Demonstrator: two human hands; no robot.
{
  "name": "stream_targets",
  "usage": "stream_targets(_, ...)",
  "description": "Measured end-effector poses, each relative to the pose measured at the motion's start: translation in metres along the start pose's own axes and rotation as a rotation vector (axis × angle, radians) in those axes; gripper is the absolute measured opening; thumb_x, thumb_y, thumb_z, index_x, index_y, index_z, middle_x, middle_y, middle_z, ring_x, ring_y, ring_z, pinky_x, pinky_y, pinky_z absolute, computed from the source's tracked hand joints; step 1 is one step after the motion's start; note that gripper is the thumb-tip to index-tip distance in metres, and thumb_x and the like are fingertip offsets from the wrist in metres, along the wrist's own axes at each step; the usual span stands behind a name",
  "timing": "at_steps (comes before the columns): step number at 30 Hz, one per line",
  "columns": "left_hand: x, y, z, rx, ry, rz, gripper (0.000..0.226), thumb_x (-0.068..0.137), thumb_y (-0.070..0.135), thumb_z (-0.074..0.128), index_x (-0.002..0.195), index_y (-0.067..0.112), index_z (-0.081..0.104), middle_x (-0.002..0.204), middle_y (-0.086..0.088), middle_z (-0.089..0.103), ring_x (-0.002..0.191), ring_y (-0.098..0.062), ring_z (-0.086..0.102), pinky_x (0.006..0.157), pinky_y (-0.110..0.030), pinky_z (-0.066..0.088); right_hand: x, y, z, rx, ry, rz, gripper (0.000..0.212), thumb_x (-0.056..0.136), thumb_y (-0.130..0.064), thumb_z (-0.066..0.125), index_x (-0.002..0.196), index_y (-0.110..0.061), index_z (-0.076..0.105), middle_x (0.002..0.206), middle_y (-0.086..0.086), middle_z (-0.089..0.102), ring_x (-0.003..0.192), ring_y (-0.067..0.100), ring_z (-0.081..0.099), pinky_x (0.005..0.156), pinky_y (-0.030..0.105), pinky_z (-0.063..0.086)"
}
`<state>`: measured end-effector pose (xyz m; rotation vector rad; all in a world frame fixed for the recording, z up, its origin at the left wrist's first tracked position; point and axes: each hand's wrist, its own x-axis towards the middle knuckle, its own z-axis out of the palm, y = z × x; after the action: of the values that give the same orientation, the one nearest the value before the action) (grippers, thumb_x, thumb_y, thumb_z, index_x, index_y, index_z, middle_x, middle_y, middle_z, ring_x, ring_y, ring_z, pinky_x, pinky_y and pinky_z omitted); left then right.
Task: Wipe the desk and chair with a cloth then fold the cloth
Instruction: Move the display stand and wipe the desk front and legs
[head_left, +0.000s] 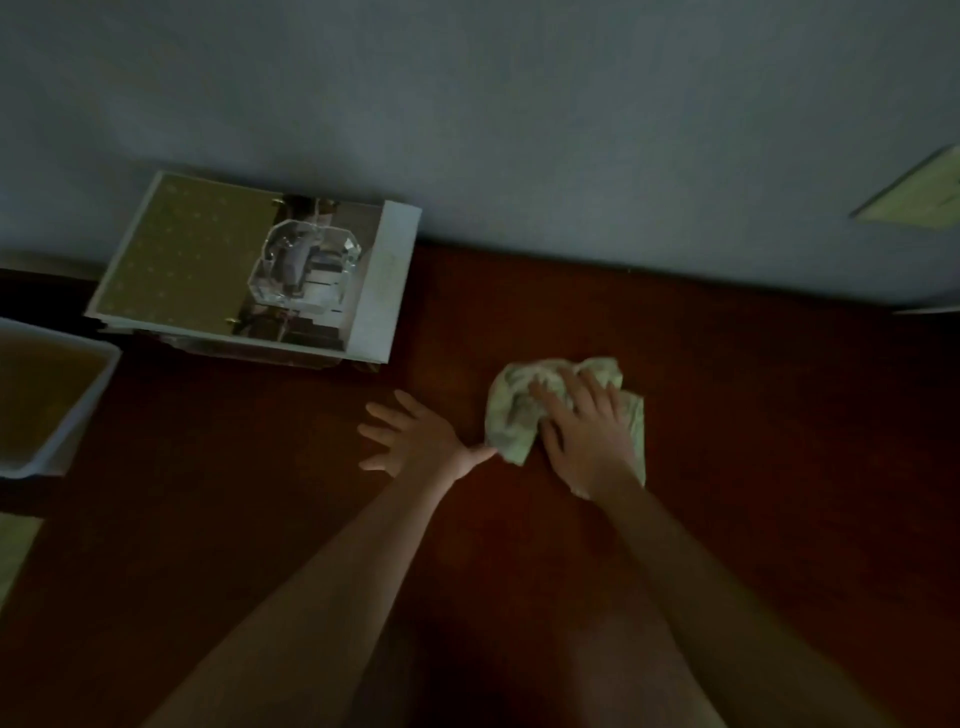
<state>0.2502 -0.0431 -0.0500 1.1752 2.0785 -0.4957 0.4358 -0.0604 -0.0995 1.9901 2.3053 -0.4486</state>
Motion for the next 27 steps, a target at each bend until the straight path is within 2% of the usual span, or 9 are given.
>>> stream_targets(5,0.006,0.016,0.003,-0.079,0.047,-0.008,0.144,0.057,0.058,0.081,0.147,0.011,-0.021,0.151,-0.029,-0.021,0.14,-0.049,-0.006,0.109,-0.056,0.026,0.085,0.044,-0.028,-0.02,0.118,0.088,0.054,0.093,-0.044,0.027,0.145,-0.031,0.033,0.154,0.009,0.026,0.142,0.031,0.017,0.115,0.049,0.01)
stream_targets(11,0.006,0.008,0.013,-0.107,0.129,0.023,0.14,0.055,0.056,0.083,0.15,0.015,-0.013,0.153,-0.027,-0.013,0.14,-0.05,-0.003,0.11,-0.054,0.026,0.121,0.069,-0.039,-0.006,0.12,0.048,0.049,0.1,-0.041,0.029,0.148,-0.031,0.026,0.155,0.012,0.023,0.143,0.031,0.014,0.116,0.049,0.005)
stream_targets(15,0.007,0.008,0.013,-0.118,0.144,0.025,0.14,0.055,0.054,0.083,0.15,0.016,-0.012,0.154,-0.026,-0.013,0.14,-0.049,-0.003,0.111,-0.055,0.025,0.069,0.069,-0.025,0.002,0.065,0.041,0.051,0.1,-0.046,0.024,0.149,-0.033,0.021,0.157,0.01,0.017,0.144,0.031,0.01,0.116,0.049,0.005)
stream_targets(18,0.005,0.007,0.013,-0.117,0.145,0.025,0.138,0.056,0.055,0.083,0.15,0.018,-0.012,0.154,-0.024,-0.013,0.141,-0.048,-0.005,0.111,-0.056,0.023,-0.012,0.062,-0.005,-0.013,0.003,0.026,0.054,0.097,-0.049,0.016,0.149,-0.035,0.019,0.157,0.009,0.017,0.145,0.031,0.01,0.115,0.049,0.005)
stream_targets(20,0.001,0.006,0.013,-0.132,0.14,0.038,0.134,0.059,0.056,0.081,0.15,0.022,-0.012,0.155,-0.022,-0.015,0.141,-0.046,-0.007,0.111,-0.056,0.022,-0.069,0.057,0.01,-0.013,-0.01,0.018,0.052,0.097,-0.047,0.02,0.147,-0.034,0.024,0.155,0.01,0.022,0.143,0.033,0.015,0.113,0.05,0.009)
stream_targets(22,-0.008,0.007,0.017,-0.111,0.133,0.066,0.126,0.065,0.058,0.076,0.15,0.026,-0.01,0.156,-0.021,-0.013,0.142,-0.045,-0.005,0.11,-0.055,0.023,-0.12,0.054,0.027,-0.047,-0.001,-0.003,0.049,0.097,-0.044,0.024,0.144,-0.033,0.03,0.151,0.012,0.031,0.14,0.035,0.023,0.111,0.051,0.014)
stream_targets(24,-0.018,0.013,0.024,-0.043,0.171,0.131,0.11,0.074,0.058,0.069,0.152,0.027,-0.001,0.156,-0.02,-0.008,0.143,-0.042,0.001,0.111,-0.052,0.024,-0.158,0.057,0.037,-0.064,-0.026,-0.04,0.046,0.099,-0.045,0.021,0.143,-0.035,0.032,0.149,0.011,0.034,0.139,0.033,0.022,0.113,0.05,0.013)
stream_targets(26,-0.026,0.024,0.032,0.029,0.206,0.238,0.094,0.081,0.058,0.062,0.152,0.027,0.009,0.157,-0.018,-0.006,0.144,-0.039,0.005,0.113,-0.049,0.025,-0.17,0.068,0.037,-0.094,-0.041,-0.133,0.046,0.099,-0.047,0.019,0.142,-0.036,0.034,0.149,0.009,0.034,0.139,0.031,0.022,0.113,0.049,0.013)
stream_targets(27,-0.029,0.033,0.035,0.06,0.202,0.293,0.09,0.082,0.059,0.059,0.152,0.027,0.012,0.157,-0.017,-0.005,0.144,-0.037,0.007,0.114,-0.049,0.025,-0.165,0.077,0.035,-0.107,-0.042,-0.163,0.047,0.097,-0.048,0.023,0.141,-0.037,0.035,0.149,0.008,0.036,0.138,0.031,0.025,0.113,0.05,0.018)
